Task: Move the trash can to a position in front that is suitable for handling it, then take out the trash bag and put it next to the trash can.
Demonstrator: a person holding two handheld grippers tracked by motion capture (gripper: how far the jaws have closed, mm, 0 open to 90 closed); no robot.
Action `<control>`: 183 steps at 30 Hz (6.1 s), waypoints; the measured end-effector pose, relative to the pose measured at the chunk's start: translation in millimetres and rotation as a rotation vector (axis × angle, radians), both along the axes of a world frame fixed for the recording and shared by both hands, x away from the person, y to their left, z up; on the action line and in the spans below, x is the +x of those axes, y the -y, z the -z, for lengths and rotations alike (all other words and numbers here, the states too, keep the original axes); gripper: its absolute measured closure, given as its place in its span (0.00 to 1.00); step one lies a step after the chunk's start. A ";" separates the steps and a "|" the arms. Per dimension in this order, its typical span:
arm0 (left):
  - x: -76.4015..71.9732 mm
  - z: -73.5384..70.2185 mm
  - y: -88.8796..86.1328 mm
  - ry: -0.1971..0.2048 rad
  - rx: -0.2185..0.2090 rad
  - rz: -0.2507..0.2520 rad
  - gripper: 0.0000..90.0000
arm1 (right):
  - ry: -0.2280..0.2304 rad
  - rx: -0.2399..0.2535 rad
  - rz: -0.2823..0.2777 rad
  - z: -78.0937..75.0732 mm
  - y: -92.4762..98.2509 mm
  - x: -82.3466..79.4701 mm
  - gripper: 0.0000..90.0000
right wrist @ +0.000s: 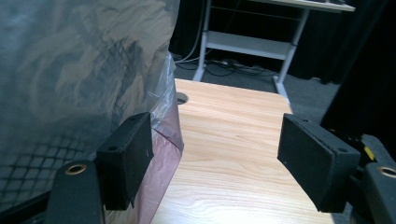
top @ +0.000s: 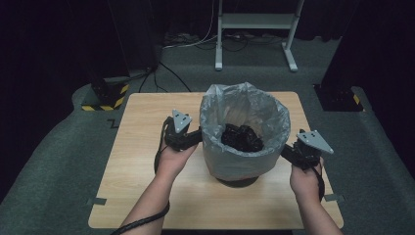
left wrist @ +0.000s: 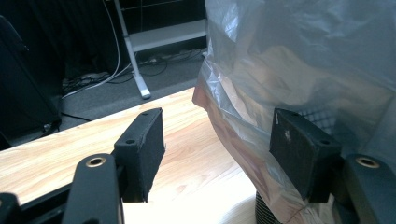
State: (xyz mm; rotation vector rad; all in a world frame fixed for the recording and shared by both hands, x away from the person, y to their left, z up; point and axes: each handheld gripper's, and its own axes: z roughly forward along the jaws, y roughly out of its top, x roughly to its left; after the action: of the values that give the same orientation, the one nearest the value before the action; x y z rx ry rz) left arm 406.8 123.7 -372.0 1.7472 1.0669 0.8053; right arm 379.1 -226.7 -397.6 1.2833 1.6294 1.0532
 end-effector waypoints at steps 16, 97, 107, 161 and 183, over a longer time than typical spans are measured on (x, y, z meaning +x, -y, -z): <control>-5.5 20.2 -14.7 -0.047 -0.104 0.002 0.21 | 0.041 -0.008 0.058 11.2 13.6 -9.2 0.26; -68.6 -40.5 -2.3 0.300 -0.350 0.149 0.21 | 0.421 0.114 -0.107 -61.0 28.0 -83.8 0.25; -32.0 -50.4 14.2 0.206 -0.310 0.092 0.42 | 0.392 0.085 -0.114 -86.1 17.2 -50.9 0.40; -55.1 -99.3 23.8 0.376 -0.357 0.064 0.99 | 0.389 0.080 -0.060 -120.9 -8.6 -47.6 1.00; -64.6 -87.3 19.6 0.395 -0.388 0.083 0.99 | 0.523 0.184 -0.069 -129.3 -27.9 -79.5 1.00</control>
State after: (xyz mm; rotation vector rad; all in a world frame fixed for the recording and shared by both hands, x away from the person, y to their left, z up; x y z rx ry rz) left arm 342.3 104.2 -284.8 1.2349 0.8123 0.7894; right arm 299.6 -198.8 -268.3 0.9578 1.2048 1.4641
